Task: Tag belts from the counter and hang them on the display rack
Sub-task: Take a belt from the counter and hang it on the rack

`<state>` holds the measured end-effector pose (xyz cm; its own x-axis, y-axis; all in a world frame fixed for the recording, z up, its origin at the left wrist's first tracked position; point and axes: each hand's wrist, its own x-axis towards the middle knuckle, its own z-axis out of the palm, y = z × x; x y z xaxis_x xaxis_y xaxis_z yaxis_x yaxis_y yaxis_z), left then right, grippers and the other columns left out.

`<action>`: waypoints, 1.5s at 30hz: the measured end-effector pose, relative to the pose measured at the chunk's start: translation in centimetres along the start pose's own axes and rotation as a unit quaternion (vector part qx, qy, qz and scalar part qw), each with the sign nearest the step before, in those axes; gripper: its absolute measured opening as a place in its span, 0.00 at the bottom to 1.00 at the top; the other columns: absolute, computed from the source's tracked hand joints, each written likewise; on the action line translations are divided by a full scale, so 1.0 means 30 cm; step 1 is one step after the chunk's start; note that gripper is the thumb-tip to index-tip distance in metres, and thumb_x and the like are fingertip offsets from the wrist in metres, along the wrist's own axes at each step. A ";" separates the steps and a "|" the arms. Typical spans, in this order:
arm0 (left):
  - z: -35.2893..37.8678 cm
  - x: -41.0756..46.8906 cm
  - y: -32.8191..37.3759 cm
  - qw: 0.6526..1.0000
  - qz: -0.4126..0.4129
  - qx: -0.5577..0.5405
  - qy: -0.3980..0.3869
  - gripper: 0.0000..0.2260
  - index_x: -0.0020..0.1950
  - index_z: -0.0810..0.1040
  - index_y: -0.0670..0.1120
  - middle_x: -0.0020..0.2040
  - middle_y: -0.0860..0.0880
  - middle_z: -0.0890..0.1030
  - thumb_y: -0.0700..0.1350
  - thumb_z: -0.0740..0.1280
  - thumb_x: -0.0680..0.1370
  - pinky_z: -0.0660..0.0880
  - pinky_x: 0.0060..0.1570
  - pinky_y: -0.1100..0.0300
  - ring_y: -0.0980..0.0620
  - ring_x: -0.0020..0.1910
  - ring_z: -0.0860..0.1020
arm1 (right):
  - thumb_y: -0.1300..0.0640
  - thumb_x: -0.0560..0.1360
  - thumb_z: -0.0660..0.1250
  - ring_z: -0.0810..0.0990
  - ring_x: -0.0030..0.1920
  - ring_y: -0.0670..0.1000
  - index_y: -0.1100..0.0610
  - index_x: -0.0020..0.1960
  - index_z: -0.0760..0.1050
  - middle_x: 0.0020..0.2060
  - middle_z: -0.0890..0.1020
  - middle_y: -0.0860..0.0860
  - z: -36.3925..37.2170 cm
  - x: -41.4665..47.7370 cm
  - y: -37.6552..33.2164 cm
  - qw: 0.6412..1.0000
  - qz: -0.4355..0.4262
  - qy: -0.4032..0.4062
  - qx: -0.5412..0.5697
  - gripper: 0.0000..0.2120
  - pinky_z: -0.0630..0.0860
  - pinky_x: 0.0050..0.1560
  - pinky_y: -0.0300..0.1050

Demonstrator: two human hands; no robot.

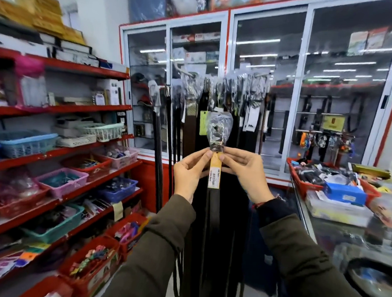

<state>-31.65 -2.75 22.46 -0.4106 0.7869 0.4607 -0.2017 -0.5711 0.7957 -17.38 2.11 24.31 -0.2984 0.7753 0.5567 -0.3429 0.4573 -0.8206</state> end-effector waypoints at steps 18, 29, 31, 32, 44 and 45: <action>-0.064 0.289 0.436 0.990 0.105 0.019 0.096 0.12 0.60 0.84 0.39 0.56 0.37 0.86 0.42 0.73 0.78 0.82 0.51 0.52 0.45 0.50 0.84 | 0.65 0.75 0.73 0.87 0.37 0.48 0.69 0.59 0.81 0.44 0.87 0.60 0.393 0.340 -0.254 0.995 -0.025 -0.002 0.093 0.15 0.84 0.38 0.40; -0.057 0.310 0.472 0.994 0.070 -0.001 0.086 0.09 0.56 0.85 0.41 0.53 0.39 0.87 0.41 0.73 0.78 0.83 0.39 0.64 0.51 0.43 0.85 | 0.63 0.75 0.74 0.87 0.34 0.46 0.68 0.56 0.82 0.40 0.87 0.56 0.403 0.370 -0.278 0.994 0.015 0.003 0.105 0.12 0.83 0.36 0.38; -0.051 0.315 0.479 0.993 0.076 -0.007 0.094 0.10 0.57 0.85 0.40 0.49 0.41 0.87 0.41 0.74 0.77 0.82 0.36 0.65 0.53 0.39 0.85 | 0.63 0.75 0.74 0.87 0.35 0.48 0.68 0.55 0.83 0.40 0.87 0.56 0.410 0.372 -0.289 0.993 0.016 0.002 0.116 0.11 0.84 0.37 0.38; -0.048 0.319 0.484 0.992 0.078 -0.010 0.098 0.11 0.58 0.85 0.39 0.47 0.42 0.87 0.41 0.74 0.77 0.81 0.35 0.65 0.54 0.38 0.85 | 0.64 0.75 0.73 0.87 0.36 0.48 0.68 0.55 0.83 0.39 0.88 0.56 0.413 0.374 -0.295 0.993 0.017 0.002 0.121 0.11 0.84 0.37 0.38; -0.053 0.372 0.410 0.995 0.039 0.026 0.086 0.12 0.59 0.84 0.38 0.54 0.36 0.86 0.41 0.73 0.78 0.83 0.38 0.61 0.44 0.47 0.84 | 0.64 0.76 0.72 0.87 0.47 0.59 0.69 0.61 0.79 0.52 0.85 0.65 0.375 0.405 -0.249 0.997 0.054 0.027 0.044 0.14 0.86 0.48 0.49; -0.049 0.381 0.398 0.995 0.040 0.031 0.089 0.11 0.59 0.84 0.38 0.55 0.36 0.86 0.41 0.73 0.78 0.83 0.41 0.58 0.42 0.49 0.85 | 0.64 0.77 0.71 0.86 0.50 0.60 0.68 0.62 0.79 0.54 0.85 0.65 0.370 0.415 -0.240 0.998 0.052 0.035 0.020 0.15 0.85 0.51 0.52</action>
<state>-40.07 -0.91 36.66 -0.5757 0.6819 0.4512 -0.1081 -0.6104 0.7847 -28.51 3.64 38.59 -0.2725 0.8468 0.4569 -0.3489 0.3556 -0.8671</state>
